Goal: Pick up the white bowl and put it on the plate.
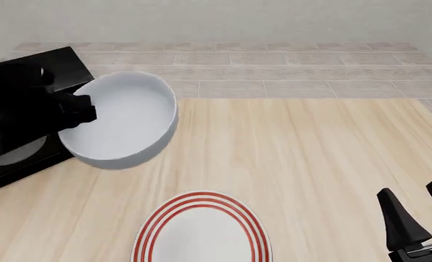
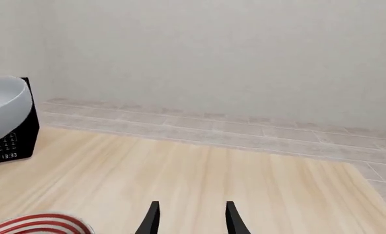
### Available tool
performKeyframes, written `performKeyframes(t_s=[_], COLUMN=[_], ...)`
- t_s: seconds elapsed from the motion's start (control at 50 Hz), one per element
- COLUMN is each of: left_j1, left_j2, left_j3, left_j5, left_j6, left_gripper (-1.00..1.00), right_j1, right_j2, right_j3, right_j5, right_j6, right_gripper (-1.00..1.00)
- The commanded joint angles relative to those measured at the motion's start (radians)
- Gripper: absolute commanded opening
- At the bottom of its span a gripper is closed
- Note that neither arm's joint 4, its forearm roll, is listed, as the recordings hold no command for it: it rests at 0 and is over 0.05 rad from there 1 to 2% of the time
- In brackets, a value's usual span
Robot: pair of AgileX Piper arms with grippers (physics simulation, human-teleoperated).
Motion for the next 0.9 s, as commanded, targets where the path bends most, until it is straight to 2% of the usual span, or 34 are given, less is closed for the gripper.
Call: performKeyframes(t_s=[0.02,0.14,0.28,0.5,0.56,0.64,0.9], left_j1=[-0.118,-0.161,-0.207,-0.302,-0.302,-0.345,-0.417], left_j2=[0.017,0.021,0.078,0.167,0.166,0.17,0.195], left_j3=[0.105,0.132,0.184,0.203,0.211,0.219,0.271], left_j5=[-0.068,-0.088,-0.164,-0.232,-0.24,-0.247,-0.3], left_j6=[0.049,0.046,0.052,0.043,0.044,0.019,0.022], left_gripper=[-1.0,-1.0,-1.0,-1.0,-1.0,-1.0,-1.0], right_j1=[-0.002,-0.006,-0.004,-0.003,-0.004,0.0,0.005], right_j2=[0.0,0.0,0.0,0.0,0.0,0.0,0.0], right_j3=[0.003,-0.002,-0.006,-0.012,-0.018,-0.02,-0.038], right_j5=[-0.007,-0.008,-0.009,-0.006,0.0,0.0,0.009], right_j6=[0.0,-0.001,-0.001,-0.005,-0.006,-0.01,-0.019], right_gripper=[1.0,1.0,1.0,1.0,1.0,1.0,1.0])
